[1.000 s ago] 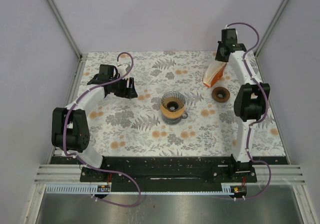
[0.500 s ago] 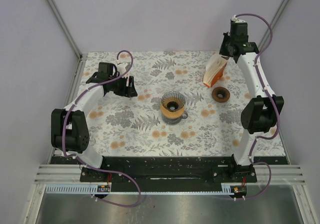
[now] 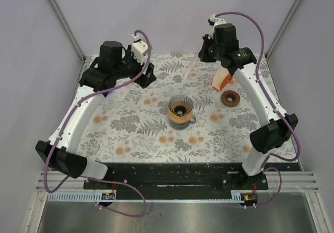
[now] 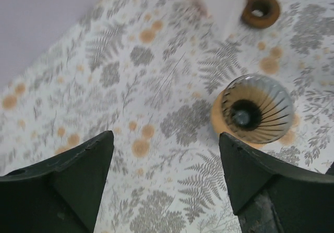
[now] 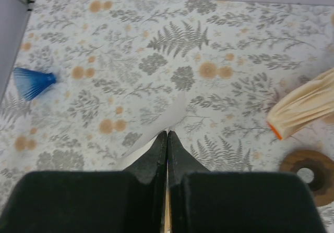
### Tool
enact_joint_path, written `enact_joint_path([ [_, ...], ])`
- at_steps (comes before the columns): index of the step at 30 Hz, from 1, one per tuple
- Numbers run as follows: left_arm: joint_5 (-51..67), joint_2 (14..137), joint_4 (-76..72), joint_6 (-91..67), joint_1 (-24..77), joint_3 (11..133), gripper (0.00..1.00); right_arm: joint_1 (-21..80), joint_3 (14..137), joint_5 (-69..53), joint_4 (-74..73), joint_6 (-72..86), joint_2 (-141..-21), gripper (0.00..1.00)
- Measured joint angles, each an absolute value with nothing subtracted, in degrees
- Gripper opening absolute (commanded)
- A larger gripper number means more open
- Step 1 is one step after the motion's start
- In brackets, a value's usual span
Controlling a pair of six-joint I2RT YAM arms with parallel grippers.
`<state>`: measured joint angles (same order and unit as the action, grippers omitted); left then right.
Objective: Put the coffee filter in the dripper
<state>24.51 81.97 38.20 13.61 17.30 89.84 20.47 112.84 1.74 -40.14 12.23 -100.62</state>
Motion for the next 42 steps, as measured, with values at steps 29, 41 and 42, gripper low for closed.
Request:
enact_joint_path([
  [29,2.96,85.73,39.13,15.00,42.44,96.09,0.54,26.20,94.78,-16.21,-32.12,27.75,-84.93,0.00],
  [41,4.73,85.73,41.25,15.27,42.41,99.00,0.66,26.20,94.78,-16.16,-31.92,27.31,-84.93,0.00],
  [42,4.73,85.73,41.28,15.27,42.41,99.37,0.66,26.20,94.78,-16.16,-31.92,27.31,-84.93,0.00],
])
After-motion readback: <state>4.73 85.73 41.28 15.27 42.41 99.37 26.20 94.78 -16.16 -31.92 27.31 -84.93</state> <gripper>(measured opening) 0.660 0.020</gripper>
